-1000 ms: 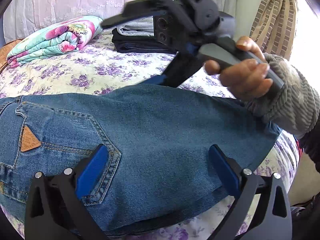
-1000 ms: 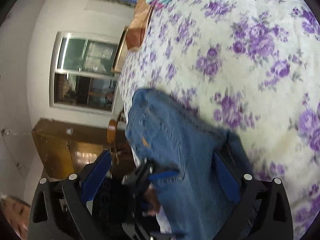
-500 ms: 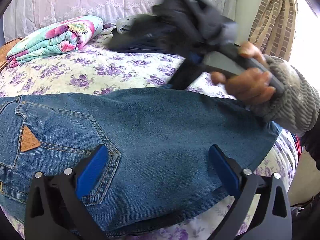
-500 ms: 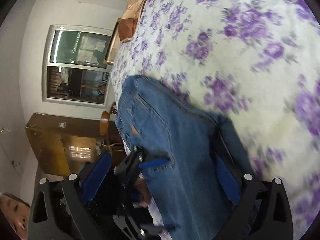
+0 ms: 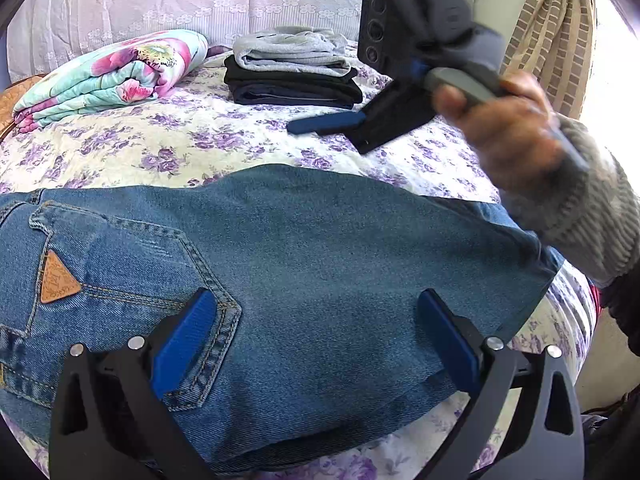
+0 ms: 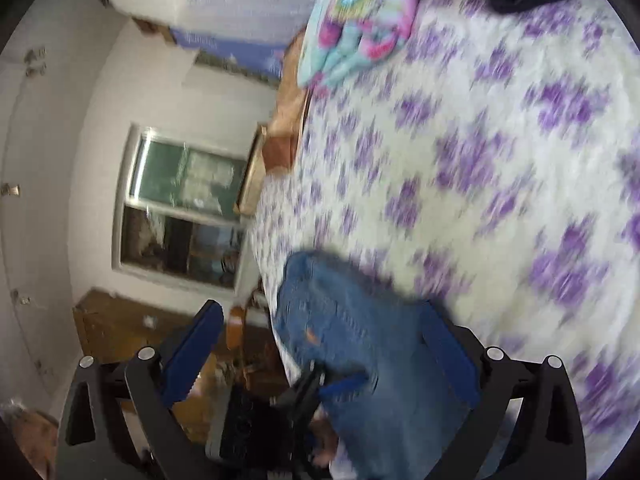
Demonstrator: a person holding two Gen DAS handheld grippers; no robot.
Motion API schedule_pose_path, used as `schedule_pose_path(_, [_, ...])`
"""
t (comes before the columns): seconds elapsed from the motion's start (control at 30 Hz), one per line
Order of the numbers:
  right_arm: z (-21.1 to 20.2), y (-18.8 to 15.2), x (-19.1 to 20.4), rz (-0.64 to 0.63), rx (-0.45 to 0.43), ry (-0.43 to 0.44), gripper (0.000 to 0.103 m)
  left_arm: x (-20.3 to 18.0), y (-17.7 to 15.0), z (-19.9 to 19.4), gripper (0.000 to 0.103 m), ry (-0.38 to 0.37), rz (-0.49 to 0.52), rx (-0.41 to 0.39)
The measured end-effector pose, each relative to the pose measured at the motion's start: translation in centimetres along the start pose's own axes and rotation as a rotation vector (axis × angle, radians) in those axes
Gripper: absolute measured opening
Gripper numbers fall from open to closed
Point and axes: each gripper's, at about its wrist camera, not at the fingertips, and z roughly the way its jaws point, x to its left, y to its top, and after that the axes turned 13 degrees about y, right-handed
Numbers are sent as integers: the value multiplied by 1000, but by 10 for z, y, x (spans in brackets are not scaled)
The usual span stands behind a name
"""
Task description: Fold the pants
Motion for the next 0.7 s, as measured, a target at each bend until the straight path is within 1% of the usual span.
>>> schedule_pose_path(0.07, [18,-13,1,9,59,27,100,0,0,0,98,0,-1,0])
schedule_pose_path(0.1, [26,-15,-3,16,58,10,100,0,0,0,98,1,0,0])
schedule_pose_path(0.13, [34,-13,-10,26,45,-38,99,0,0,0,98,2,0,1])
schedule_pose_path(0.17, [38,-8,-22,36,17,-128,98,0,0,0,98,3,1,1])
schedule_pose_path(0.2, [40,-2,-33,51,-11,-166,96,-1,0,0,98,4,1,3])
schedule_pose_path(0.27, [33,9,-39,88,-59,-129,96,0,1,3,98,5,2,13])
schedule_pose_path(0.3, [25,13,-31,50,-116,-154,95,-1,1,2,98,4,3,10])
schedule_pose_path(0.33, [16,15,-21,-10,-168,-204,96,-1,1,2,98,4,4,7])
schedule_pose_path(0.37, [8,17,-12,-52,-200,-217,97,-1,1,2,98,4,3,5])
schedule_pose_path(0.4, [2,16,-11,-33,-202,-162,97,0,1,2,98,2,1,5])
schedule_pose_path(0.43, [-3,14,-11,3,-186,-90,97,0,1,2,98,1,0,4])
schedule_pose_path(0.47, [0,7,-9,24,-154,-41,97,0,0,1,98,1,-1,3])
schedule_pose_path(0.5, [4,-1,-7,25,-131,-43,97,0,0,1,98,1,-2,3])
schedule_pose_path(0.57, [25,-14,-9,45,-77,-58,97,0,0,1,98,1,-2,2])
schedule_pose_path(0.6, [33,-17,-12,55,-79,-94,97,0,0,1,98,1,-2,2])
schedule_pose_path(0.63, [32,-20,-20,57,-109,-166,97,0,0,1,98,1,-1,2])
schedule_pose_path(0.67, [30,-19,-30,54,-135,-211,93,0,0,1,98,1,-1,3])
schedule_pose_path(0.7, [28,-19,-34,61,-134,-191,93,0,0,2,98,2,0,8])
